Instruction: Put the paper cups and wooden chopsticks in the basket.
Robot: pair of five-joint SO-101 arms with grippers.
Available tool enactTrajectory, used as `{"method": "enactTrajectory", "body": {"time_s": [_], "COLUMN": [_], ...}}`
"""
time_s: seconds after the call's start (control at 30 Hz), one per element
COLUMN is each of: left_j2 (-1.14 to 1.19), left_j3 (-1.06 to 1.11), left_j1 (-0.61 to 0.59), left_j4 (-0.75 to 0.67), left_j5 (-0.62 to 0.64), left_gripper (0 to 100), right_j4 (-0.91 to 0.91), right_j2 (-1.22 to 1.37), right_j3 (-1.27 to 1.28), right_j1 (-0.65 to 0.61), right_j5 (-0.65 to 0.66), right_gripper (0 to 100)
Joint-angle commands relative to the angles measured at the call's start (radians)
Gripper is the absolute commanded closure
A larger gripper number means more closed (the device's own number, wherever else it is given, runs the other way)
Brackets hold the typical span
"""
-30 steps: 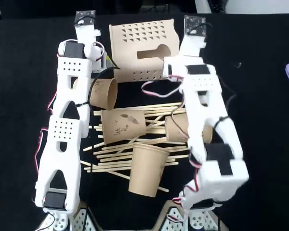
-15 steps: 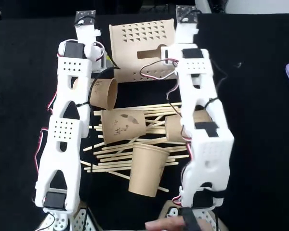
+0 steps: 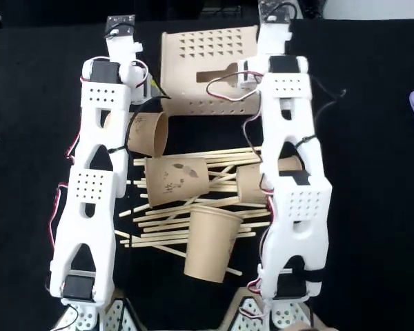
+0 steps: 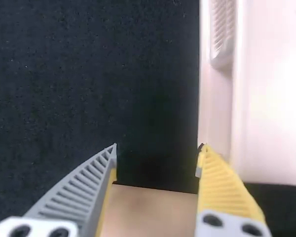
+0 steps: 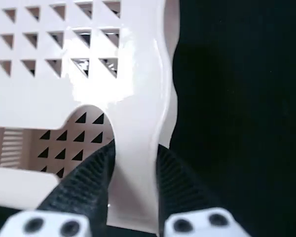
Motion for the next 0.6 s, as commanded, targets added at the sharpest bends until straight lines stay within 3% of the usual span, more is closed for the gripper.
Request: {"method": "enactTrajectory", "body": {"time_s": [0.0,0.17,0.37,0.57], "left_j2": [-0.020,-0.021,-0.078,-0.192], "left_j3": [-0.056,-0.056,-0.056,-0.054], "left_j1": [-0.010,-0.018,-0.048,-0.091], "left_j4": [-0.011,-0.009,0.018,0.084], "left_j5": [-0.011,-0.011,-0.011,-0.011], "left_gripper": [74,74,74,74], "right_j4": [0.052,0.127,0.163,0.278], "right_j2": [-0.091,-0.145,-0.183,-0.177], "right_j3": [-0.107,-0.205,-0.338,-0.369], "right_j1": [0.021,0.023,-0.015,-0.124], "right_j5": [0.038,0.052,0.170,0.270], "right_gripper": [98.8,98.8,98.8,98.8]}}
